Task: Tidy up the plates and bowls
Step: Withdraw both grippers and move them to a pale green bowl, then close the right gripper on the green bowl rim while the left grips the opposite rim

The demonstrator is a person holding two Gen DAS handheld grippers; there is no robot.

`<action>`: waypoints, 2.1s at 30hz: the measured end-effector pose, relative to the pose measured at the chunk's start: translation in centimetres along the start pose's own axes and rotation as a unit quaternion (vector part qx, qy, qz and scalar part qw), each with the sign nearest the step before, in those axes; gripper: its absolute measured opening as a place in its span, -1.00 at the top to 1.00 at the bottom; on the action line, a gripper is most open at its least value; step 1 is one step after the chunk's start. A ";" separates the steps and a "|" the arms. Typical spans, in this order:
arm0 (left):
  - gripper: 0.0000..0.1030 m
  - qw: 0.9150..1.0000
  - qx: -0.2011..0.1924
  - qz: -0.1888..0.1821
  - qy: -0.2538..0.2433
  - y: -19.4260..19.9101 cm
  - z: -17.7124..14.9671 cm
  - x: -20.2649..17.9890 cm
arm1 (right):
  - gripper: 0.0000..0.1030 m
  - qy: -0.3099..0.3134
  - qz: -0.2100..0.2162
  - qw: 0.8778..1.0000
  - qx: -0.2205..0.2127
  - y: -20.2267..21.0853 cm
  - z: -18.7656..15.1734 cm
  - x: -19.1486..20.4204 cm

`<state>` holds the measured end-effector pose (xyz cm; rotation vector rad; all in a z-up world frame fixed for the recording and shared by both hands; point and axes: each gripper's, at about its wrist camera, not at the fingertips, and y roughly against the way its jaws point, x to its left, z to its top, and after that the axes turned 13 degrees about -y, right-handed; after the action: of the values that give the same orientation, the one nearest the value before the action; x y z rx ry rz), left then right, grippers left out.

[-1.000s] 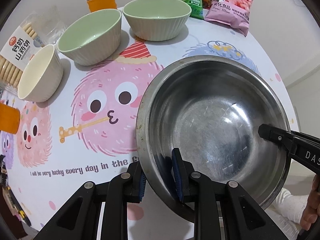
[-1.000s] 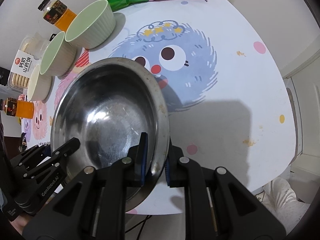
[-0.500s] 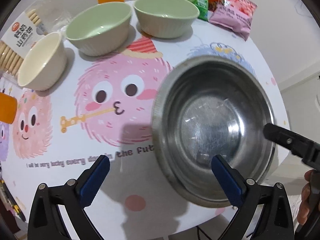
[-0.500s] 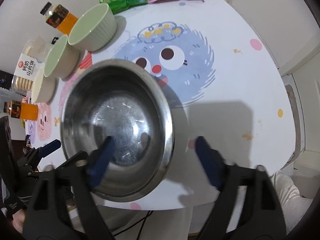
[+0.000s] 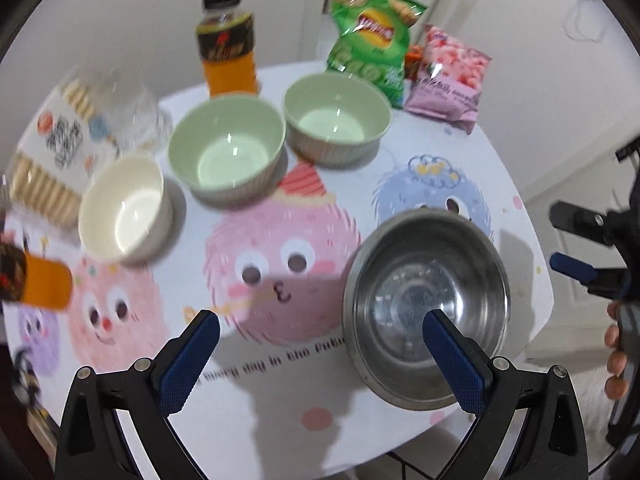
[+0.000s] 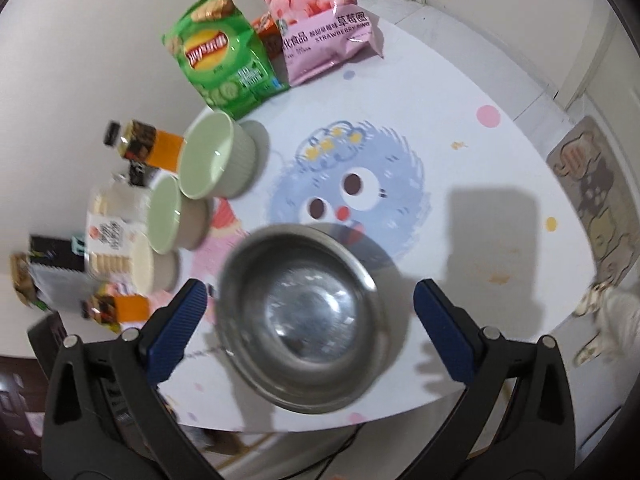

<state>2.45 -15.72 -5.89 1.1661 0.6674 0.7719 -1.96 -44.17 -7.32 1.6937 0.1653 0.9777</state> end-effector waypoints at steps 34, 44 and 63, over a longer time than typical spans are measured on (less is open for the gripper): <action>-1.00 0.998 0.014 0.015 0.051 -7.0 15.7 5.6 | -0.87 -0.078 0.035 0.994 0.074 -8.9 11.2 8.7; -0.99 0.999 0.036 0.014 0.012 -10.3 17.8 5.4 | -0.51 -0.068 0.015 0.991 0.113 -13.1 12.7 9.8; -0.61 0.998 0.042 0.041 -0.006 -11.7 19.1 6.6 | -0.05 -0.068 -0.013 0.986 0.151 -17.3 13.5 10.3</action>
<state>23.60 -23.02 -12.54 1.2797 0.6499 0.8120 19.99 -41.96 -17.38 2.0248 0.2552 0.8441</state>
